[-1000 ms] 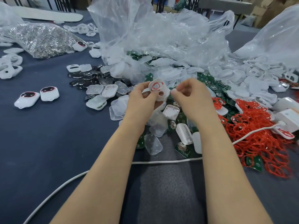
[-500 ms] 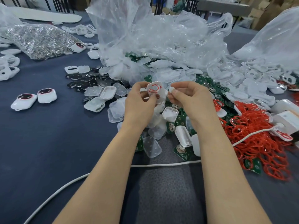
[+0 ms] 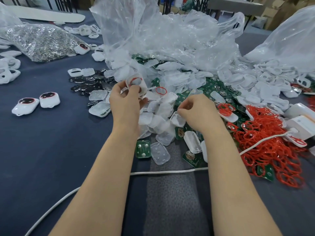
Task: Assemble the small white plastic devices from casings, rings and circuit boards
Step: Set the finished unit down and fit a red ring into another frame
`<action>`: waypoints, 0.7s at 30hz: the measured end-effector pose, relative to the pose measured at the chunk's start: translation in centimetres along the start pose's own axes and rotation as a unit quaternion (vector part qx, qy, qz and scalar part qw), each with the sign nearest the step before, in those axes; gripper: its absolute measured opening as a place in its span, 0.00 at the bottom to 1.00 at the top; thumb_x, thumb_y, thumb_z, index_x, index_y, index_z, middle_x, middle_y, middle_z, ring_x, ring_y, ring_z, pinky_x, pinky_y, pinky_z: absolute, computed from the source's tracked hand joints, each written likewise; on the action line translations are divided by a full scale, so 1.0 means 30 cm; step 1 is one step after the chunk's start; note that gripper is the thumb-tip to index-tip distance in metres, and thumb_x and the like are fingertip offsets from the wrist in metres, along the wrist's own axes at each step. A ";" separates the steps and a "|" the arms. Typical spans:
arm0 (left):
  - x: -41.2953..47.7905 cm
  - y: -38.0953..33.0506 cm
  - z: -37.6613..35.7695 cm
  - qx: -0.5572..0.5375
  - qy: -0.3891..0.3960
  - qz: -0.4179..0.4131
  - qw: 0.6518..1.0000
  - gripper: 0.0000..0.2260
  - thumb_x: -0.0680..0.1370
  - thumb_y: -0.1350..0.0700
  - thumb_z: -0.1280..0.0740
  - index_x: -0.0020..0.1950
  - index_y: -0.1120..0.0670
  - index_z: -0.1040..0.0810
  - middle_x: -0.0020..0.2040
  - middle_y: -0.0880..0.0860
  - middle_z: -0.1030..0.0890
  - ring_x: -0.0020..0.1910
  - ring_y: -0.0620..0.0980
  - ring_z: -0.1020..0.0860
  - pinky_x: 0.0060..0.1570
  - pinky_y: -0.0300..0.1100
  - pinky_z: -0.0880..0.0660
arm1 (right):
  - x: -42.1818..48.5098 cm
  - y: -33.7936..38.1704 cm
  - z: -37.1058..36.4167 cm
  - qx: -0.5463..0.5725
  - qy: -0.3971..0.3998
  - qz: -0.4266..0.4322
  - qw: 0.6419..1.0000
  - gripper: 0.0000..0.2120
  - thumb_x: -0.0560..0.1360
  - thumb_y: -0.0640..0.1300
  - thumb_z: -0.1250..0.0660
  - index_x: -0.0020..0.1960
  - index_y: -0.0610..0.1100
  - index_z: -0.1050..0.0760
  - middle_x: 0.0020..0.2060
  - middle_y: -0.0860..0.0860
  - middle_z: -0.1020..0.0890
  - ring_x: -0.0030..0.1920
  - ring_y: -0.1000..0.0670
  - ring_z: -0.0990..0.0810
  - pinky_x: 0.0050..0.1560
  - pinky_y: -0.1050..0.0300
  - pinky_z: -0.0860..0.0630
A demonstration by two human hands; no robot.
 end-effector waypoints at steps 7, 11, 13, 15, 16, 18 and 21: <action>0.025 -0.106 0.113 -0.160 -0.128 -0.015 0.979 0.04 0.79 0.60 0.36 0.49 0.51 0.28 0.47 0.52 0.23 0.35 0.45 0.23 0.36 0.35 0.25 | 0.027 0.255 -0.102 0.091 -0.071 0.106 0.988 0.09 0.77 0.40 0.36 0.53 0.42 0.20 0.48 0.47 0.17 0.48 0.49 0.20 0.53 0.58 0.24; 0.065 -0.193 0.216 -0.209 -0.179 -0.040 0.961 0.06 0.79 0.60 0.35 0.54 0.53 0.29 0.41 0.50 0.24 0.31 0.43 0.24 0.34 0.34 0.25 | 0.073 0.466 -0.251 0.088 0.005 0.182 0.979 0.13 0.77 0.38 0.39 0.57 0.43 0.20 0.55 0.45 0.18 0.57 0.45 0.22 0.59 0.52 0.28; 0.088 -0.226 0.268 -0.199 -0.193 -0.047 0.960 0.08 0.79 0.62 0.36 0.57 0.55 0.28 0.42 0.50 0.25 0.32 0.43 0.24 0.34 0.33 0.25 | 0.094 0.540 -0.321 0.062 0.030 0.203 0.977 0.14 0.77 0.37 0.40 0.58 0.44 0.21 0.57 0.46 0.19 0.59 0.45 0.23 0.60 0.52 0.28; 0.109 -0.246 0.315 -0.185 -0.208 -0.046 0.959 0.10 0.79 0.63 0.36 0.59 0.55 0.27 0.46 0.51 0.24 0.34 0.43 0.23 0.35 0.33 0.25 | 0.119 0.585 -0.389 0.004 0.049 0.208 0.977 0.15 0.77 0.38 0.41 0.62 0.45 0.24 0.61 0.46 0.22 0.63 0.45 0.27 0.61 0.51 0.29; 0.118 -0.252 0.333 -0.179 -0.215 -0.046 0.959 0.12 0.79 0.63 0.36 0.61 0.56 0.27 0.47 0.52 0.23 0.36 0.43 0.23 0.36 0.33 0.25 | 0.131 0.598 -0.419 -0.037 0.057 0.202 0.977 0.15 0.78 0.41 0.41 0.64 0.45 0.26 0.63 0.46 0.24 0.64 0.44 0.29 0.62 0.50 0.30; 0.132 -0.259 0.364 -0.162 -0.227 -0.048 0.959 0.15 0.78 0.62 0.36 0.65 0.57 0.27 0.48 0.52 0.23 0.39 0.45 0.23 0.37 0.33 0.25 | 0.148 0.613 -0.465 -0.117 0.065 0.192 0.972 0.17 0.79 0.47 0.40 0.67 0.45 0.29 0.66 0.46 0.28 0.66 0.41 0.33 0.63 0.47 0.34; 0.142 -0.259 0.391 -0.145 -0.244 -0.044 0.958 0.13 0.77 0.61 0.35 0.61 0.57 0.25 0.56 0.55 0.20 0.44 0.48 0.24 0.40 0.34 0.25 | 0.160 0.625 -0.491 -0.151 0.031 0.177 0.972 0.17 0.78 0.43 0.41 0.66 0.43 0.30 0.65 0.43 0.29 0.65 0.41 0.33 0.63 0.47 0.35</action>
Point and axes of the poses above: each hand's wrist, its own x-axis towards the middle knuckle, its own z-axis out of the back of the hand, y = z × x, the point moved 4 cm from there along x, towards the middle knuckle
